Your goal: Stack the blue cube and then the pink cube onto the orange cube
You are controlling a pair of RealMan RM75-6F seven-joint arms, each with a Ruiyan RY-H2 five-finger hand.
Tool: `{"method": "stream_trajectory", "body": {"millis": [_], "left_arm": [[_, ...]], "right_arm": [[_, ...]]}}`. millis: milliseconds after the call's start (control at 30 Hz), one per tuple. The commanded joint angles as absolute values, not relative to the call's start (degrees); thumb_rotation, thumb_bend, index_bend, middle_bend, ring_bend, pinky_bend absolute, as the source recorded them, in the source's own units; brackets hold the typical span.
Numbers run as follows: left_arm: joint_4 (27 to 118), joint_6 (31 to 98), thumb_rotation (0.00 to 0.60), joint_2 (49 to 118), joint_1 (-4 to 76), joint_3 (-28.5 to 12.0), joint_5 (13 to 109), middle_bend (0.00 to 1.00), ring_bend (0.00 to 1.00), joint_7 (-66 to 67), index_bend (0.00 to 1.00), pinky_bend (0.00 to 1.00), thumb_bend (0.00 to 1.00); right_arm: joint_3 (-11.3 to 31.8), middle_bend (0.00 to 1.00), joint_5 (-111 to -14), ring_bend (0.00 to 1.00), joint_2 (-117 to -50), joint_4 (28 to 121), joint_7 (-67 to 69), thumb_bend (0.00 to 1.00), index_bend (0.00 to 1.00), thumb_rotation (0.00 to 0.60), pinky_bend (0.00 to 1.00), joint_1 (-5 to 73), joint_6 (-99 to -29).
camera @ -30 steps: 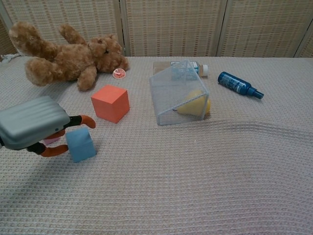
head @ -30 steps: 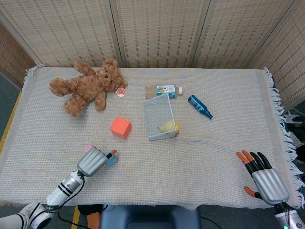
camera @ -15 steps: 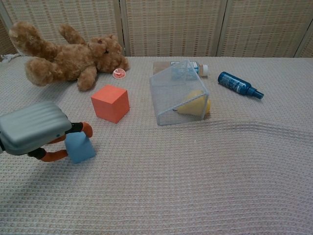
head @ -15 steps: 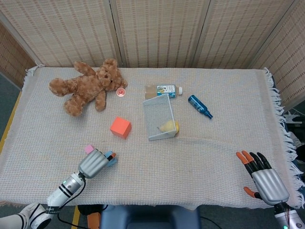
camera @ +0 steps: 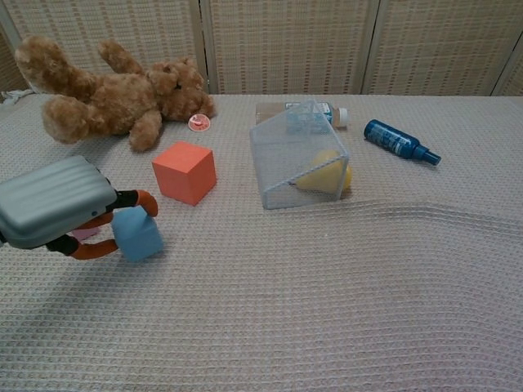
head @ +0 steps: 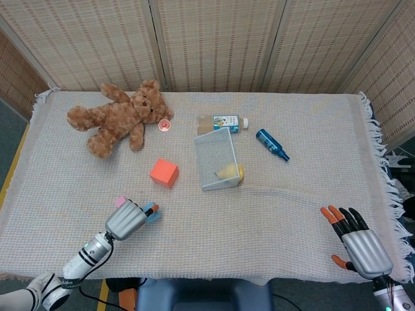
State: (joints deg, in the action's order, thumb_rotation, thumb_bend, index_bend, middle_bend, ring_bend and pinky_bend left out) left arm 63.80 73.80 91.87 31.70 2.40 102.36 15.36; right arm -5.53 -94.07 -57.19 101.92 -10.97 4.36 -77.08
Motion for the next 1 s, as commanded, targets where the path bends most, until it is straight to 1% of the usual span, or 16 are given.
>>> {"method": "stream_trajectory", "body": {"millis": [33, 200, 367, 467, 633, 733, 900, 1000], "left_arm": [[67.36, 73.92, 0.600, 89.44, 31.74, 1.37, 100.78, 1.00, 1.00, 13.87, 0.60, 1.00, 0.32], [76.00, 70.48, 0.600, 84.25, 32.64, -1.34, 95.74, 1.00, 1.00, 12.22, 0.63, 1.00, 0.32], [85.00, 64.91, 0.600, 79.49, 34.62, -4.13, 90.21, 1.00, 1.00, 12.99, 0.66, 1.00, 0.32], [88.45, 61.62, 0.600, 78.02, 36.06, -6.06, 86.29, 1.00, 1.00, 15.24, 0.68, 1.00, 0.33], [92.20, 57.09, 0.600, 78.08, 38.73, -10.10, 76.96, 1.00, 1.00, 22.03, 0.70, 1.00, 0.33], [93.26, 56.12, 0.600, 78.82, 40.47, -12.08, 72.34, 1.00, 1.00, 26.20, 0.71, 1.00, 0.33], [93.41, 55.93, 0.600, 80.75, 42.90, -13.70, 65.83, 1.00, 1.00, 32.78, 0.71, 1.00, 0.33], [93.20, 56.69, 0.600, 82.33, 44.49, -14.25, 61.44, 1.00, 1.00, 37.59, 0.72, 1.00, 0.33]], "right_arm": [[-5.47, 0.00, -93.95, 0.00, -57.18, 101.95, -10.95, 0.08, 0.00, 0.600, 0.00, 4.38, -77.07], [-5.19, 0.00, -93.71, 0.00, -57.05, 101.94, -10.54, 0.09, 0.00, 0.600, 0.00, 4.27, -77.57], [-5.17, 0.00, -93.72, 0.00, -57.07, 101.88, -10.54, 0.08, 0.00, 0.600, 0.00, 4.30, -77.56], [-5.30, 0.00, -93.82, 0.00, -57.25, 101.88, -10.96, 0.08, 0.00, 0.600, 0.00, 4.39, -77.22], [-5.41, 0.00, -93.79, 0.00, -57.38, 101.93, -11.34, 0.08, 0.00, 0.600, 0.00, 4.51, -76.83], [-5.39, 0.00, -93.67, 0.00, -57.35, 101.95, -11.28, 0.08, 0.00, 0.600, 0.00, 4.59, -76.68], [-5.39, 0.00, -93.77, 0.00, -57.08, 102.01, -10.83, 0.09, 0.00, 0.600, 0.00, 4.55, -76.94], [-5.48, 0.00, -93.89, 0.00, -56.86, 101.99, -10.44, 0.08, 0.00, 0.600, 0.00, 4.53, -76.99]]}}
